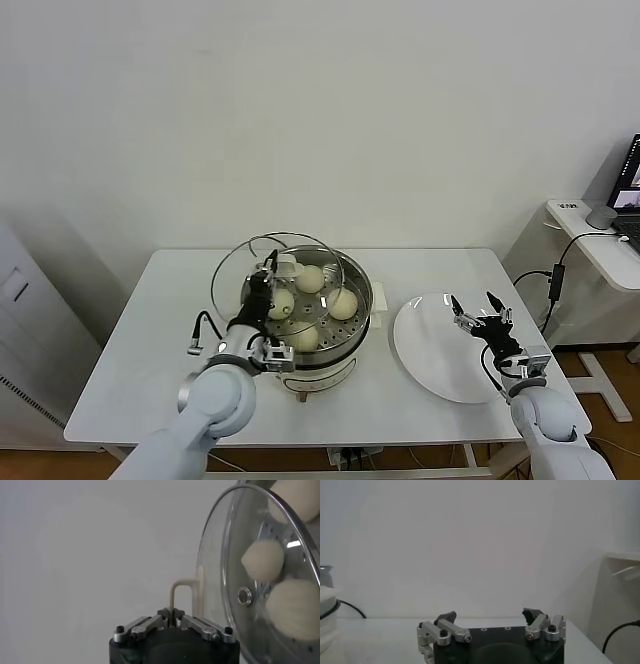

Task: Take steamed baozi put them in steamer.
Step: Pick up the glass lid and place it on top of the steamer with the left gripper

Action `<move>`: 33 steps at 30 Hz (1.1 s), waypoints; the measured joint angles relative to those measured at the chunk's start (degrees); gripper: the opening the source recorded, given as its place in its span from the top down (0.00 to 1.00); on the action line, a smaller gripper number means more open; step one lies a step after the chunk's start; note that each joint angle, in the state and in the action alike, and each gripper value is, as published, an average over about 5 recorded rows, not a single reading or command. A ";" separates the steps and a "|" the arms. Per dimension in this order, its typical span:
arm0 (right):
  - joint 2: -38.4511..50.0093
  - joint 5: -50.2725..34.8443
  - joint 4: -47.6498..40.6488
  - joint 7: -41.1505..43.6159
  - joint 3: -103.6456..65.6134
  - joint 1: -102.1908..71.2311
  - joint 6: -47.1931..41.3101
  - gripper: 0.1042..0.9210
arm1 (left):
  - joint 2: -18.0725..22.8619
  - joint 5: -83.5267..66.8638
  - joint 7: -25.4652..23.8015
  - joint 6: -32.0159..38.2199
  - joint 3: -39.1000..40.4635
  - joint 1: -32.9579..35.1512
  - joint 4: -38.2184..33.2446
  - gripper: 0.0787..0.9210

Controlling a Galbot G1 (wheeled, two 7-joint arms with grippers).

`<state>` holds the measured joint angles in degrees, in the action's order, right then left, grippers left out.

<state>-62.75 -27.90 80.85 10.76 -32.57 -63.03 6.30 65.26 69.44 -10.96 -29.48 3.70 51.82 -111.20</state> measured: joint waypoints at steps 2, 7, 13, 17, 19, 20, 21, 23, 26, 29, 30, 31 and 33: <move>-0.07 0.06 -0.22 0.00 0.01 0.12 0.01 0.12 | 0.61 0.34 -0.01 -0.02 0.66 -0.51 0.73 0.97; -0.33 0.21 -0.76 0.02 0.08 0.47 0.06 0.12 | 2.10 1.10 -0.02 -0.05 2.04 -1.44 2.41 0.97; -0.61 0.42 -1.36 0.03 0.32 1.04 0.10 0.12 | 3.35 1.73 -0.10 -0.11 3.33 -1.81 3.56 0.97; -0.79 0.61 -1.81 0.05 0.46 1.39 0.14 0.12 | 4.01 2.03 -0.11 -0.11 3.96 -1.82 4.13 0.97; -0.87 0.68 -2.03 0.05 0.48 1.52 0.16 0.12 | 4.32 2.18 -0.10 -0.10 4.26 -1.83 4.44 0.97; -0.89 0.70 -2.13 0.05 0.48 1.57 0.17 0.12 | 4.46 2.25 -0.09 -0.09 4.40 -1.85 4.60 0.97; -0.91 0.72 -2.20 0.06 0.49 1.59 0.18 0.12 | 4.60 2.33 -0.08 -0.08 4.51 -1.89 4.78 0.97; -0.91 0.73 -2.30 0.07 0.50 1.62 0.19 0.12 | 4.81 2.46 -0.04 -0.04 4.67 -1.99 5.11 0.97; -0.89 0.73 -2.38 0.09 0.49 1.63 0.20 0.12 | 5.02 2.60 0.07 0.08 4.76 -2.12 5.61 0.97; -0.84 0.73 -2.50 0.11 0.44 1.63 0.23 0.12 | 5.11 2.69 0.21 0.20 4.81 -2.12 5.95 0.97; -0.83 0.73 -2.54 0.12 0.41 1.63 0.24 0.12 | 5.14 2.71 0.25 0.22 4.83 -2.10 6.02 0.97; -0.82 0.73 -2.57 0.13 0.39 1.63 0.25 0.12 | 5.17 2.74 0.29 0.25 4.86 -2.07 6.05 0.97; -0.85 0.73 -2.62 0.13 0.36 1.65 0.26 0.12 | 5.26 2.82 0.37 0.29 4.93 -1.99 6.10 0.97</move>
<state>-63.59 -27.17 78.23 10.89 -32.20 -61.38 6.55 70.53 72.26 -10.59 -29.19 8.63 49.82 -105.10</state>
